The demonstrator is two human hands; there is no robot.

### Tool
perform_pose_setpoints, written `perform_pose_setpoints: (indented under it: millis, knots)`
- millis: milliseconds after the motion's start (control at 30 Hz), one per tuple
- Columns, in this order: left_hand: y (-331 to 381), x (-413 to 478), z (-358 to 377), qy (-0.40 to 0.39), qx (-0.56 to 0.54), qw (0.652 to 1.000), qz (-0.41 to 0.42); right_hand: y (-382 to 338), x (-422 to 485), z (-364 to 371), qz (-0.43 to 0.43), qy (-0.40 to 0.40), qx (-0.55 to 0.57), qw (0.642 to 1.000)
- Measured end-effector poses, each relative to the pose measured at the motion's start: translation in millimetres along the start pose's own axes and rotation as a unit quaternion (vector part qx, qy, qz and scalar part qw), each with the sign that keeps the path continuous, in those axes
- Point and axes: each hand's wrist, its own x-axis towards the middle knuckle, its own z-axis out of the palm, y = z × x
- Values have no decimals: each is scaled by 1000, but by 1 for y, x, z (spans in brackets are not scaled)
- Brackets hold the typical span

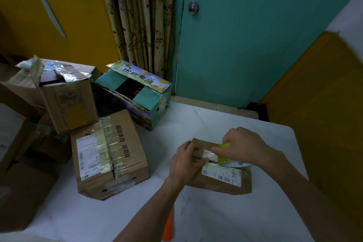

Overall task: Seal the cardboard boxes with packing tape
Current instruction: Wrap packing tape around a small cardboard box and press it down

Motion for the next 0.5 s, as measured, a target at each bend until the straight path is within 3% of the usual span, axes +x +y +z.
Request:
perform_pose_setpoints:
  millis: [233, 367, 500]
  knots:
    - [-9, -3, -13, -52, 70, 996, 33, 38, -4, 33, 47, -13, 27, 998]
    - [-6, -5, -17, -59, 68, 995, 30, 77, -15, 28, 106, -26, -16, 994]
    - [-1, -6, -21, -74, 50, 996, 26, 107, -31, 53, 159, -35, 26, 986]
